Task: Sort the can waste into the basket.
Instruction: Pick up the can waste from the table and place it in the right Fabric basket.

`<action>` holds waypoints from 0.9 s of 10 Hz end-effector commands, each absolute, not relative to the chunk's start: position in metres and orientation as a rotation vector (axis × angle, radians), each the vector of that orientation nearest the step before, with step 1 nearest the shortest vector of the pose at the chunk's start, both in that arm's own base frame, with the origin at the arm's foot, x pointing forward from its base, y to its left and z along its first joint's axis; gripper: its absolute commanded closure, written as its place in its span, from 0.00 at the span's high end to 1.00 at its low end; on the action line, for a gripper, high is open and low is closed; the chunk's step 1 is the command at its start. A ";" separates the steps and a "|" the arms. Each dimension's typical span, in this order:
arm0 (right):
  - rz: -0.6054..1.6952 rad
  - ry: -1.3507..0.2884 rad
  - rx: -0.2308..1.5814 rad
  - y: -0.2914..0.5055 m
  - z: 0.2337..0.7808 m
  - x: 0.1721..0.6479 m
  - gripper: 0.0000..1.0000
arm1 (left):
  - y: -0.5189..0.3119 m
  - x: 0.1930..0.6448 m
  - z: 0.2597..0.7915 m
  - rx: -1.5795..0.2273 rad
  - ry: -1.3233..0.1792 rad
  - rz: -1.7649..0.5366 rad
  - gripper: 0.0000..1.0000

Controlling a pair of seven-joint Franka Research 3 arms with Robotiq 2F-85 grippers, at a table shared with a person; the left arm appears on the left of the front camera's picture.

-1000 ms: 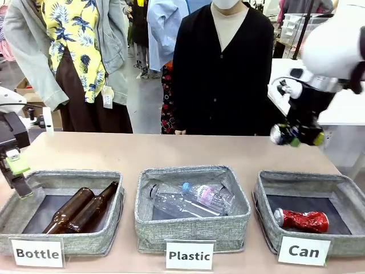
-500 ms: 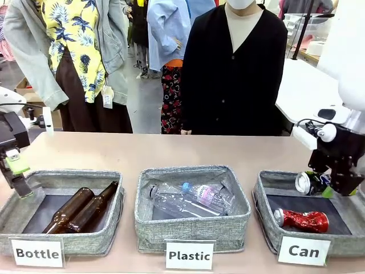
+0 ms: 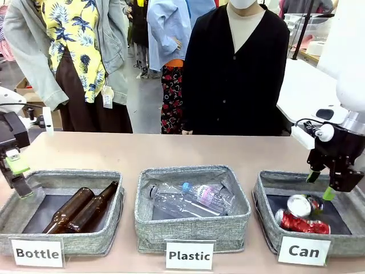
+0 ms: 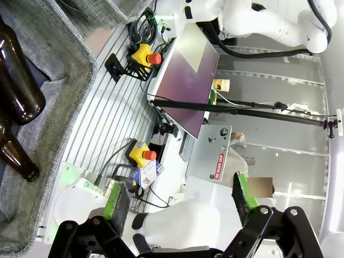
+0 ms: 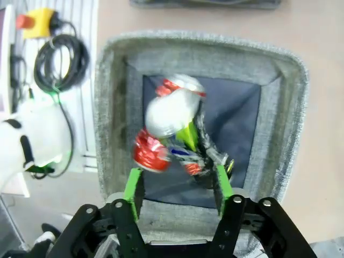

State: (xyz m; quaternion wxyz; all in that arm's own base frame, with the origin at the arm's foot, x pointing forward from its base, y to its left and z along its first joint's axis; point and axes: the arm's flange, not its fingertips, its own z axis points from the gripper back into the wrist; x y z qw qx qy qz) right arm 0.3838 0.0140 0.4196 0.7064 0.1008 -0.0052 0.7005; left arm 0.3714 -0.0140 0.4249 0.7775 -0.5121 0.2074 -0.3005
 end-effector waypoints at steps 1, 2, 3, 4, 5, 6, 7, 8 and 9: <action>1.519 -0.040 0.235 0.015 0.421 0.387 1.00 | -0.014 0.370 0.427 -1.132 0.435 -0.657 1.00; 1.467 -0.048 0.244 0.014 0.419 0.388 1.00 | -0.014 0.370 0.427 -1.132 0.435 -0.657 1.00; 1.441 -0.060 0.255 0.013 0.418 0.387 1.00 | -0.014 0.370 0.427 -1.132 0.435 -0.657 1.00; 1.404 -0.084 0.269 0.011 0.419 0.386 1.00 | -0.014 0.370 0.427 -1.132 0.435 -0.657 1.00; 1.365 -0.106 0.280 0.010 0.420 0.385 1.00 | -0.014 0.370 0.427 -1.132 0.435 -0.657 1.00; 1.314 -0.142 0.306 0.009 0.423 0.381 1.00 | -0.014 0.370 0.427 -1.132 0.435 -0.657 1.00; 1.277 -0.207 0.363 0.011 0.427 0.376 1.00 | -0.014 0.370 0.427 -1.132 0.435 -0.657 1.00; 1.181 -0.314 0.491 0.010 0.433 0.367 1.00 | -0.014 0.370 0.427 -1.132 0.435 -0.657 1.00; 1.003 -0.449 0.718 0.007 0.440 0.362 1.00 | -0.014 0.370 0.427 -1.132 0.435 -0.657 1.00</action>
